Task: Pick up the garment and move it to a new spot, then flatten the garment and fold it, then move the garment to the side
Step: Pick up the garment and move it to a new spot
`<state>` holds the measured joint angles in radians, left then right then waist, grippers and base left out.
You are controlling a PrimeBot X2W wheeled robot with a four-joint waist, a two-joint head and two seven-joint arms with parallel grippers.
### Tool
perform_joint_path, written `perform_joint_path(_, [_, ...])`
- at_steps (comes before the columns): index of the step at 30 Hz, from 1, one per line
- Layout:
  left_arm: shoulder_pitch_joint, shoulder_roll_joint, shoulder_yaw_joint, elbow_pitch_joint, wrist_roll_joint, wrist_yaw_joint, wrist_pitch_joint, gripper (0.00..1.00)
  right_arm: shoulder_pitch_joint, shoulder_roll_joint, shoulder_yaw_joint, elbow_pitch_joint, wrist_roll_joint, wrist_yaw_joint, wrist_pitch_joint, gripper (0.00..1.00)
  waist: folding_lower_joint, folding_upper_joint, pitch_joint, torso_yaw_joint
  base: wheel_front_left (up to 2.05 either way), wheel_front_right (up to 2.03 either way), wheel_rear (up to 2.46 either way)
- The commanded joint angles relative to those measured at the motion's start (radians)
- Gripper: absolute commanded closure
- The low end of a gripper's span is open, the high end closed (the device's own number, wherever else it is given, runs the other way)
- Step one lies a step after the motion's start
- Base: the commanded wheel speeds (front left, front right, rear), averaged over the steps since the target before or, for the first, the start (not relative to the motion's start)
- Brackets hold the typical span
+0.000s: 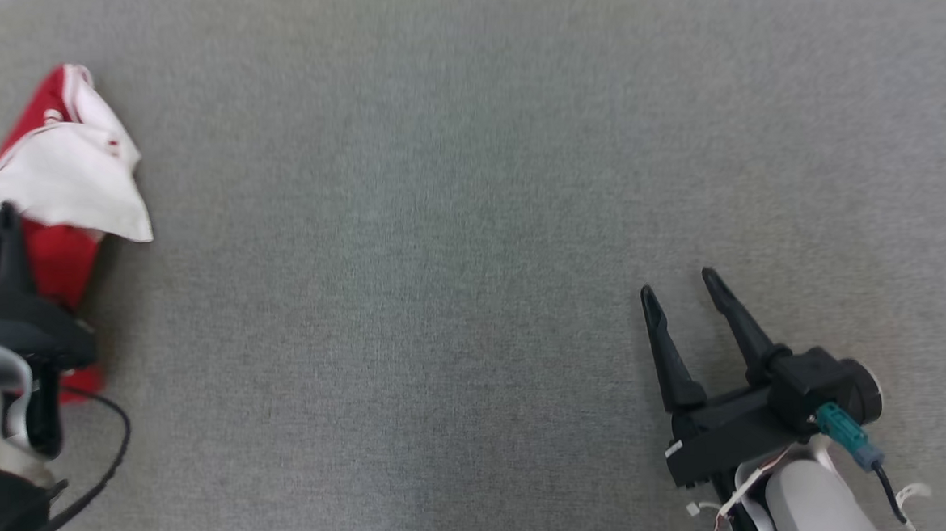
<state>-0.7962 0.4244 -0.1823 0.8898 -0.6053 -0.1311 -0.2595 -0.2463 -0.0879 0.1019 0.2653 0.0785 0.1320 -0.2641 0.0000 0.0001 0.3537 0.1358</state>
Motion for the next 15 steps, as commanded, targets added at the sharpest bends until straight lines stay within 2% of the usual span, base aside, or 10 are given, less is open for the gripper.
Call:
perform_joint_path(1, [0.013,0.005,-0.020,-0.026,-0.007,0.001,-0.007,1.00,0.019,0.010,-0.003,0.005,0.011,-0.003,0.000,0.00,0.0000,-0.0001,-0.075,-0.026,0.00,0.00,0.00])
perform_joint_path(7, [0.039,-0.041,-0.136,-0.187,-0.045,0.001,-0.006,1.00,0.058,0.032,-0.012,0.025,0.028,-0.003,0.000,0.00,0.0000,-0.0001,-0.162,-0.068,0.00,0.00,0.00])
perform_joint_path(13, [0.079,-0.145,-0.252,-0.299,-0.050,0.001,-0.006,1.00,0.078,0.037,-0.015,0.033,0.039,-0.003,0.000,0.00,0.0000,-0.0001,-0.211,-0.136,0.00,0.00,0.00])
perform_joint_path(15, [0.088,-0.163,-0.271,-0.307,-0.048,0.001,-0.006,1.00,0.080,0.038,-0.011,0.034,0.045,-0.003,0.000,0.00,0.0000,-0.0001,-0.216,-0.151,0.00,0.00,0.00])
